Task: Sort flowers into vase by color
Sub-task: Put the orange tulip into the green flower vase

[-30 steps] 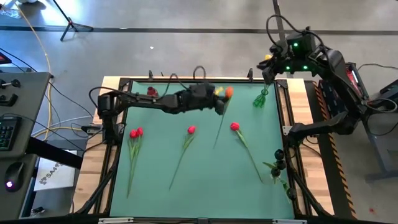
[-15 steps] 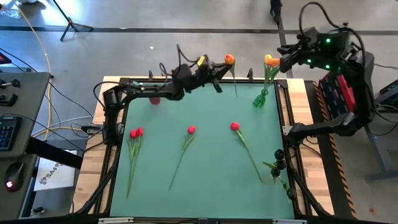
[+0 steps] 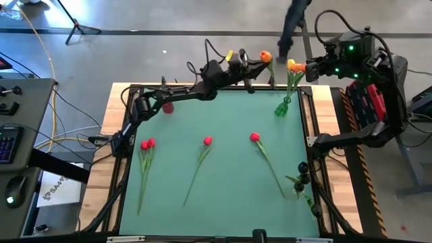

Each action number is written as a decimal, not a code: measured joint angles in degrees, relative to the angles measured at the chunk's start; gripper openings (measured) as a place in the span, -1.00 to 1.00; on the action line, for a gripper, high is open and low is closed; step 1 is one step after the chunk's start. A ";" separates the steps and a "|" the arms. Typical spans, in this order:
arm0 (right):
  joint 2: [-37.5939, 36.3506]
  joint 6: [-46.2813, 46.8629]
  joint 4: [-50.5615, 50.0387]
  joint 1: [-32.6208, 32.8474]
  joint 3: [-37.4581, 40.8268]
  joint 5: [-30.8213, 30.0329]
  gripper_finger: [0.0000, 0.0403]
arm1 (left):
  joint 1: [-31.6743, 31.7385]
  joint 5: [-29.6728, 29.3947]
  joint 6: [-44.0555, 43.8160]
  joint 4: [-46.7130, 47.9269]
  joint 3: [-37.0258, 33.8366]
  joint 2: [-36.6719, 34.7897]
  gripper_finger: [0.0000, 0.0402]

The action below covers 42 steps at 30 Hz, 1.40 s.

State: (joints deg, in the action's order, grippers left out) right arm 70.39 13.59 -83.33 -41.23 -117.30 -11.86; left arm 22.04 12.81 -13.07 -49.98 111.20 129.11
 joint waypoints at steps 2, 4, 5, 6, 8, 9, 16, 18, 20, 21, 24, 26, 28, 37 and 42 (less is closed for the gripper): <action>-0.14 0.60 -0.22 0.00 0.00 0.00 -0.66 | -0.03 0.28 -0.54 -0.07 3.09 2.18 -1.00; -0.23 1.00 -0.45 0.00 0.00 0.02 -0.66 | -0.04 0.42 -1.55 0.08 5.58 3.98 -1.00; -0.26 1.14 -0.56 0.00 0.00 0.00 -0.66 | -0.08 0.43 -1.80 0.15 6.59 4.83 -1.00; -0.26 1.18 -0.72 0.00 0.00 0.00 -0.66 | -0.21 0.49 -1.80 0.15 7.62 5.62 -1.00; -0.26 1.20 -0.92 0.00 0.00 0.00 -0.66 | -0.35 0.93 -1.82 0.35 8.85 6.80 -1.00; -0.26 1.38 -0.93 0.00 0.00 0.01 -0.66 | -0.35 0.93 -1.80 0.31 9.29 7.40 -1.00; -0.26 1.61 -1.16 0.00 0.00 0.02 -0.66 | -0.57 0.26 -1.40 0.57 9.87 9.95 -1.00; -0.26 1.61 -1.16 0.00 0.00 0.01 -0.66 | -0.59 0.07 -1.35 0.60 9.87 10.10 -1.00; -0.25 1.65 -1.17 0.00 0.00 0.01 -0.66 | -0.61 -0.21 -0.13 0.84 9.87 10.10 -1.00; -0.26 1.84 -1.21 0.00 0.00 0.02 -0.66 | -0.74 -0.45 0.89 0.86 9.90 10.19 -1.00; -0.25 2.03 -1.35 0.00 0.02 0.12 -0.66 | -0.85 -0.62 1.65 0.31 9.92 10.45 -1.00; -0.24 2.03 -1.35 0.00 0.02 0.26 -0.66 | -0.88 -0.66 1.67 0.33 9.92 10.45 -1.00; -0.24 2.03 -1.35 0.00 0.02 0.28 -0.66 | -1.01 -0.93 1.73 0.29 9.92 10.45 -1.00; 0.14 3.43 -1.76 0.00 0.02 1.82 -0.66 | -1.86 -1.28 2.67 0.07 9.92 10.45 -1.00; 1.46 -4.63 -4.23 0.02 0.05 4.69 -0.66 | -1.81 -1.29 -6.12 -2.57 11.22 9.98 -1.00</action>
State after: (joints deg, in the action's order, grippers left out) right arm 71.85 8.96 -87.56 -41.21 -117.25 -7.17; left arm 20.24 11.52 -19.19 -52.55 122.42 139.09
